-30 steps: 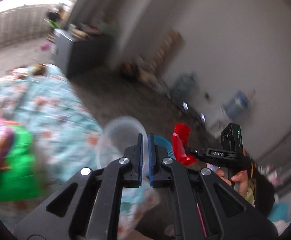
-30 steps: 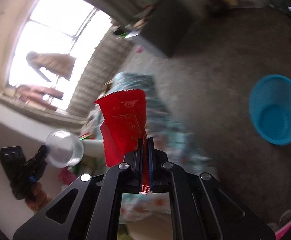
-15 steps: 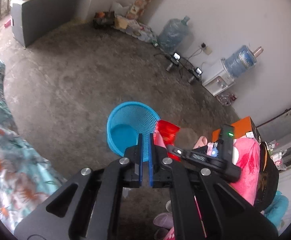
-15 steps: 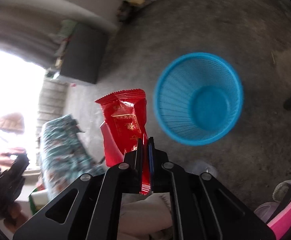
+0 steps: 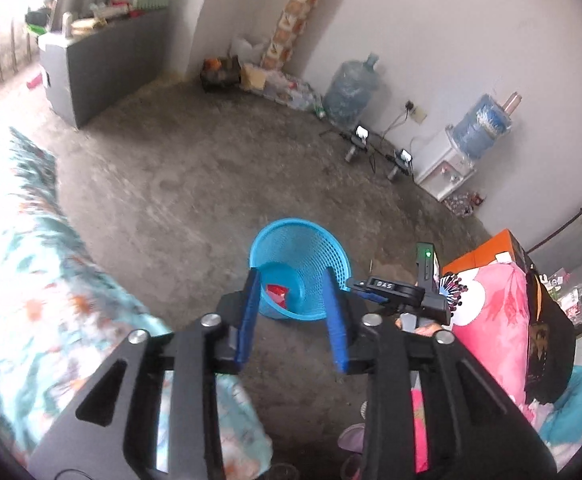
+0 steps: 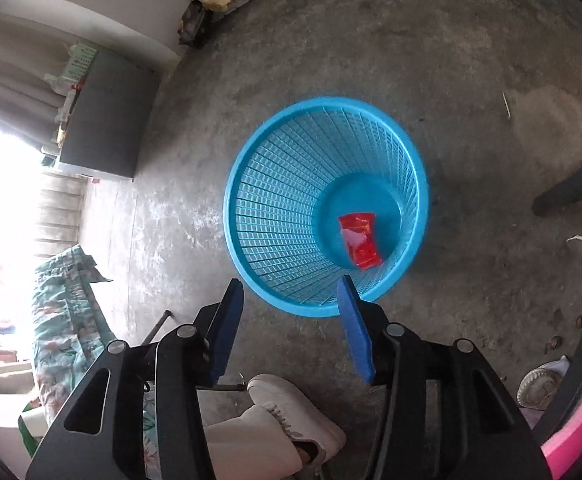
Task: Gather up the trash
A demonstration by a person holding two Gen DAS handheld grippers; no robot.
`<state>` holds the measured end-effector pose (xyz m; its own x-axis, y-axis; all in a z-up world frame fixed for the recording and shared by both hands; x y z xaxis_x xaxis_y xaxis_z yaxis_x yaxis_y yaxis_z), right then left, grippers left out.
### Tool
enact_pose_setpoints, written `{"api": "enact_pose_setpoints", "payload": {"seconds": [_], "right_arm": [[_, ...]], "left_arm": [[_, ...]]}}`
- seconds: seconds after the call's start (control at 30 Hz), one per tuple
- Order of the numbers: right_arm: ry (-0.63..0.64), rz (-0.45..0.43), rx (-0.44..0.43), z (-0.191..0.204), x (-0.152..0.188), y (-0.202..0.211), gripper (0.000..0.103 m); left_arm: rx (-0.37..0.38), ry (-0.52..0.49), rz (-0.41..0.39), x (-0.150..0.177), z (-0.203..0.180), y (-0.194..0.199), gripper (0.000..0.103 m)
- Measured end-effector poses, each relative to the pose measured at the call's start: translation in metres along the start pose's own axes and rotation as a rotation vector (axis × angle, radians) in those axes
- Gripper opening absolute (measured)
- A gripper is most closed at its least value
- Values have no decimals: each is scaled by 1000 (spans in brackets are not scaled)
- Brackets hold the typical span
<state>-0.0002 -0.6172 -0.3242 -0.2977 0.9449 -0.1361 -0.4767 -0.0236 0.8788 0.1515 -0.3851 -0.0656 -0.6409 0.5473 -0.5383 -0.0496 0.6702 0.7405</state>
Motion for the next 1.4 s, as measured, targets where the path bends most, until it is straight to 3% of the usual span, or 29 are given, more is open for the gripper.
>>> {"api": "enact_pose_setpoints", "payload": {"seconds": [0.13, 0.33, 0.47, 0.6, 0.73, 0.83, 0.9, 0.97, 1.1, 1.2, 1.4], "right_arm": [[38, -10, 1, 10, 4, 11, 51], [93, 69, 18, 25, 43, 6, 52], [81, 242, -6, 26, 110, -15, 53], [-32, 456, 7, 2, 189, -59, 57], [-129, 731, 117, -50, 285, -117, 57], [-120, 848, 278, -95, 331, -136, 57], [-219, 937, 304, -118, 362, -143, 57], [-278, 975, 328, -133, 378, -148, 57], [-198, 954, 411, -155, 382, -166, 57], [-256, 1003, 380, -169, 395, -183, 57], [-265, 1030, 442, -199, 421, -195, 57]], "left_arm": [[-25, -8, -62, 11, 11, 41, 43], [-95, 11, -108, 31, 42, 82, 52], [-132, 40, -117, 41, 64, 97, 55], [-148, 75, -119, 49, 81, 104, 55], [-147, 92, -119, 53, 88, 108, 55], [-141, 87, -127, 54, 88, 111, 55], [-141, 77, -135, 54, 86, 114, 57], [-143, 70, -140, 54, 84, 114, 57], [-139, 63, -140, 55, 83, 112, 58], [-133, 64, -135, 56, 83, 111, 58], [-136, 61, -130, 56, 84, 110, 58]]}}
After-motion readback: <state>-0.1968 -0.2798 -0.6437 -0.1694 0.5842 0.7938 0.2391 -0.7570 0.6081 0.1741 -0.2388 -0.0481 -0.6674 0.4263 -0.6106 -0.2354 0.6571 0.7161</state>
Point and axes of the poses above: each gripper's, at about its wrist camera, not at the fingertips, and y roughly against the way its jaws point, z to its left, x to its underside, the point moved 9 cm from there along -y, roughly the way its jaws point, and after that the axes turned 2 degrees about x, right-handed, at the moved point
